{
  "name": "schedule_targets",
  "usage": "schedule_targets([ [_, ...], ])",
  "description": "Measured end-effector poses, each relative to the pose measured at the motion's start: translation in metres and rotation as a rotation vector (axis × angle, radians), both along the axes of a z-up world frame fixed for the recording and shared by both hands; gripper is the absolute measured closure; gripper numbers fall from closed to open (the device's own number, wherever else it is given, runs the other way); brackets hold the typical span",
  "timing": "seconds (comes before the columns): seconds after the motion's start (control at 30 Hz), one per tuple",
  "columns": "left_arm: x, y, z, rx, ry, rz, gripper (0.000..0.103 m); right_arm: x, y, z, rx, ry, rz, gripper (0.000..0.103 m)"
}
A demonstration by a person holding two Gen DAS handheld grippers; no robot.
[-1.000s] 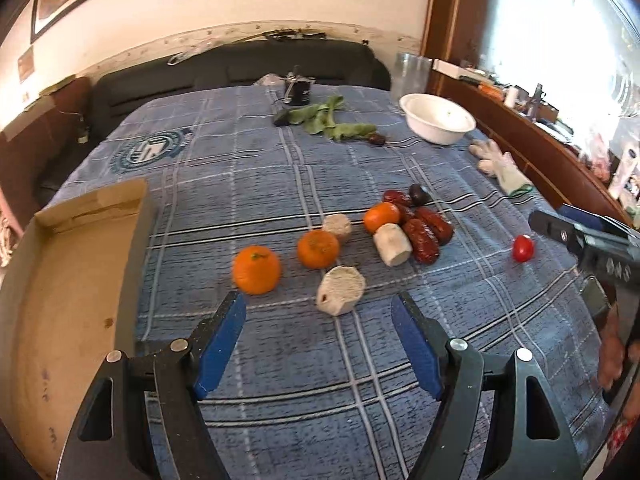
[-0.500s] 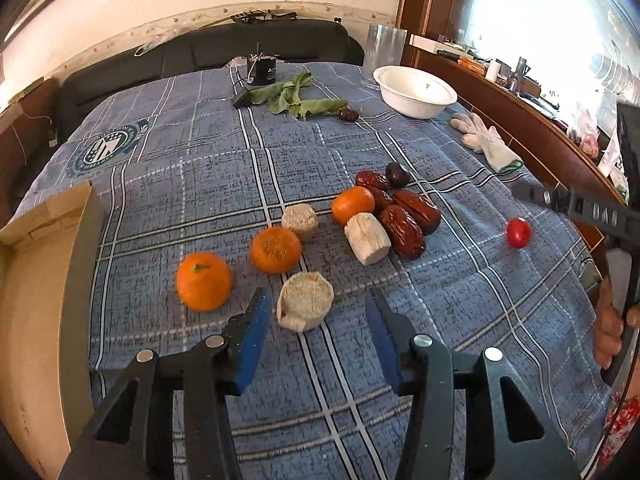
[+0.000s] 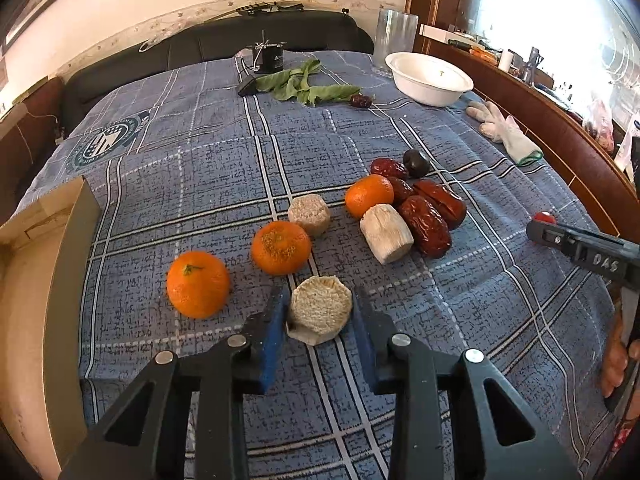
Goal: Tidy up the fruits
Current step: 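Grasp the pale round slice with the left tool while the right tool grasps the red tomato, then carry both items to the cardboard box and open both tools to drop them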
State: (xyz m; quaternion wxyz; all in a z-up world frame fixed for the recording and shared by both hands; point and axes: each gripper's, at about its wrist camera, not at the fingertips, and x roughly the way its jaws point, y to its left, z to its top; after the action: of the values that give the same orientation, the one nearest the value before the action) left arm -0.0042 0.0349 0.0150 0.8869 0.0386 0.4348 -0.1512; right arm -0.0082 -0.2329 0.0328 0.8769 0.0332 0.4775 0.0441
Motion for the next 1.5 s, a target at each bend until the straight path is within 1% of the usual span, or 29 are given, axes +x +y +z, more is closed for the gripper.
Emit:
schedule_targets([
  [0.07, -0.005, 0.004, 0.005, -0.029, -0.001, 0.005, 0.072, -0.004, 0.001, 0.002, 0.023, 0.003, 0.006, 0.07],
  [0.13, -0.016, 0.01, 0.016, -0.055, -0.024, 0.01, 0.072, -0.013, 0.005, 0.01, 0.023, -0.017, 0.015, 0.07],
  [0.23, -0.04, 0.023, 0.04, -0.112, -0.056, 0.007, 0.072, -0.028, 0.014, 0.027, 0.037, -0.054, 0.038, 0.07],
  [0.33, -0.061, 0.04, 0.067, -0.166, -0.085, 0.007, 0.072, -0.043, 0.031, 0.056, 0.061, -0.111, 0.081, 0.07],
  [0.47, -0.092, 0.075, 0.117, -0.266, -0.142, 0.016, 0.071, -0.062, 0.066, 0.112, 0.114, -0.214, 0.177, 0.07],
  [0.53, -0.102, 0.098, 0.146, -0.298, -0.18, 0.027, 0.071, -0.07, 0.091, 0.145, 0.128, -0.273, 0.241, 0.07],
  [0.6, -0.108, 0.123, 0.176, -0.289, -0.228, 0.059, 0.071, -0.074, 0.114, 0.171, 0.151, -0.313, 0.3, 0.07],
  [0.67, -0.105, 0.142, 0.195, -0.258, -0.258, 0.094, 0.071, -0.072, 0.142, 0.2, 0.186, -0.338, 0.375, 0.069],
  [0.7, -0.101, 0.154, 0.206, -0.227, -0.274, 0.12, 0.071, -0.07, 0.155, 0.21, 0.197, -0.344, 0.402, 0.069],
  [0.77, -0.09, 0.173, 0.217, -0.151, -0.298, 0.178, 0.071, -0.063, 0.182, 0.225, 0.21, -0.35, 0.454, 0.069],
  [0.8, -0.077, 0.186, 0.221, -0.105, -0.299, 0.219, 0.071, -0.06, 0.195, 0.23, 0.207, -0.35, 0.476, 0.069],
  [0.83, -0.069, 0.196, 0.221, -0.089, -0.289, 0.239, 0.071, -0.055, 0.212, 0.232, 0.198, -0.349, 0.502, 0.069],
  [0.9, -0.045, 0.216, 0.214, -0.064, -0.252, 0.28, 0.071, -0.041, 0.248, 0.226, 0.192, -0.323, 0.552, 0.069],
  [1.0, -0.007, 0.242, 0.188, -0.001, -0.213, 0.348, 0.071, -0.021, 0.291, 0.197, 0.204, -0.25, 0.602, 0.069],
  [1.03, 0.005, 0.25, 0.176, 0.0, -0.194, 0.361, 0.071, -0.014, 0.307, 0.183, 0.206, -0.222, 0.616, 0.069],
  [1.17, 0.048, 0.281, 0.121, -0.06, -0.08, 0.414, 0.071, 0.014, 0.357, 0.119, 0.219, -0.117, 0.654, 0.069],
  [1.27, 0.074, 0.296, 0.078, -0.109, 0.014, 0.442, 0.071, 0.031, 0.389, 0.076, 0.183, -0.053, 0.672, 0.069],
  [1.33, 0.081, 0.302, 0.06, -0.125, 0.055, 0.448, 0.071, 0.041, 0.403, 0.047, 0.158, -0.013, 0.681, 0.069],
  [1.43, 0.09, 0.305, 0.039, -0.122, 0.093, 0.453, 0.071, 0.049, 0.42, 0.017, 0.111, 0.028, 0.684, 0.069],
  [1.5, 0.096, 0.307, 0.031, -0.13, 0.111, 0.455, 0.071, 0.055, 0.426, 0.001, 0.087, 0.051, 0.682, 0.069],
])
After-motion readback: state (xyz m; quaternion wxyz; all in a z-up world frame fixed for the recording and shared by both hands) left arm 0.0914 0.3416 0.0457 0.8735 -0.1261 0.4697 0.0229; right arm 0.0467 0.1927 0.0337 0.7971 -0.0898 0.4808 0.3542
